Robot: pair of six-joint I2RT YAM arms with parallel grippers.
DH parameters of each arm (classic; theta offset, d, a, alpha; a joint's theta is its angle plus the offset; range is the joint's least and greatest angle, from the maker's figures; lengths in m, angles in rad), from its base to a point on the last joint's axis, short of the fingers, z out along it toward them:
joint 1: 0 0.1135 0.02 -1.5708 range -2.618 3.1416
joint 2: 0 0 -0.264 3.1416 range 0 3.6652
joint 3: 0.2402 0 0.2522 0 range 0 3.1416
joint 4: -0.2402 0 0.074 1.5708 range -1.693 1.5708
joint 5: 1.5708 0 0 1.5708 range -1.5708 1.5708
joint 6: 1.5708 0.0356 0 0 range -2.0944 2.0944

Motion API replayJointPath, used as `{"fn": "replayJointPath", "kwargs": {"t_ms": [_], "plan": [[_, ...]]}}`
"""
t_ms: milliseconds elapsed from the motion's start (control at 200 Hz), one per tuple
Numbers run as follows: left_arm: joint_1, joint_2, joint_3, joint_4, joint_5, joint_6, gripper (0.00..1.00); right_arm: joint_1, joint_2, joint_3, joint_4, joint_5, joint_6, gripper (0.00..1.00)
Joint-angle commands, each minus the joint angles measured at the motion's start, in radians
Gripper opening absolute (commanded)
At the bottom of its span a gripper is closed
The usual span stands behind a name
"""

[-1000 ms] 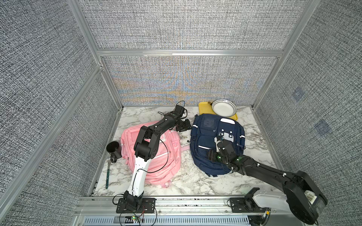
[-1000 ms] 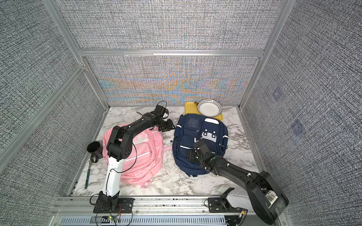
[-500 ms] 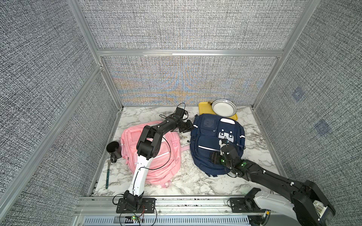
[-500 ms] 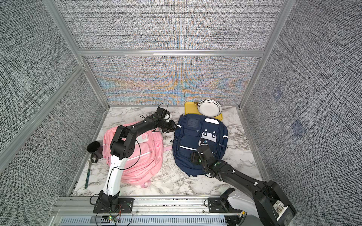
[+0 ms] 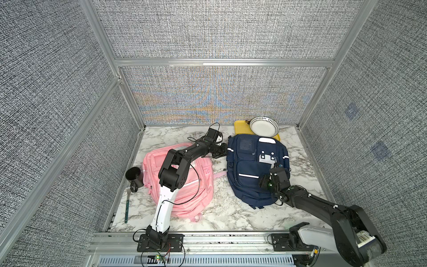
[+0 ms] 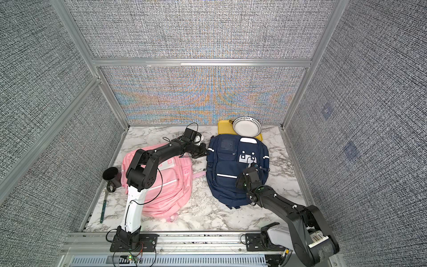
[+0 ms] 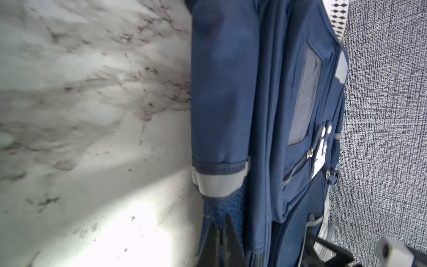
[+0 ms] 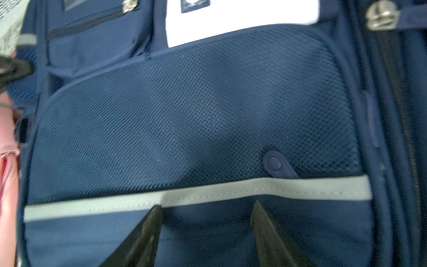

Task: Zip up the backpack
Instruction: Adjust the backpack at the center of the board.

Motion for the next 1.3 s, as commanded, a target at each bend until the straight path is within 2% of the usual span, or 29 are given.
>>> {"fn": "replayJointPath", "kwargs": {"t_ms": [0, 135, 295, 455, 751, 936, 1101, 1296], "plan": [[-0.007, -0.026, -0.049, -0.005, 0.011, 0.009, 0.00, -0.050, 0.072, 0.037, -0.133, -0.043, -0.053, 0.66], [-0.013, -0.054, -0.134, 0.056, 0.022, -0.024, 0.00, -0.056, 0.123, 0.090, -0.150, -0.079, -0.071, 0.65], [-0.025, -0.119, -0.222, 0.100, 0.029, -0.040, 0.00, -0.018, 0.090, 0.063, -0.159, -0.093, -0.011, 0.65], [-0.047, -0.198, -0.306, 0.131, 0.016, -0.050, 0.00, 0.026, 0.075, 0.043, -0.161, -0.057, 0.010, 0.65], [-0.109, -0.308, -0.447, 0.197, -0.025, -0.088, 0.00, 0.060, 0.167, 0.150, -0.168, -0.027, -0.014, 0.65], [-0.164, -0.360, -0.525, 0.239, -0.053, -0.138, 0.00, 0.097, 0.180, 0.154, -0.188, 0.005, -0.001, 0.65], [-0.197, -0.392, -0.561, 0.239, -0.071, -0.186, 0.00, 0.115, 0.127, 0.134, -0.213, 0.043, 0.006, 0.66], [-0.233, -0.416, -0.584, 0.236, -0.088, -0.237, 0.00, 0.149, -0.029, 0.128, -0.289, 0.076, 0.036, 0.68]]}}
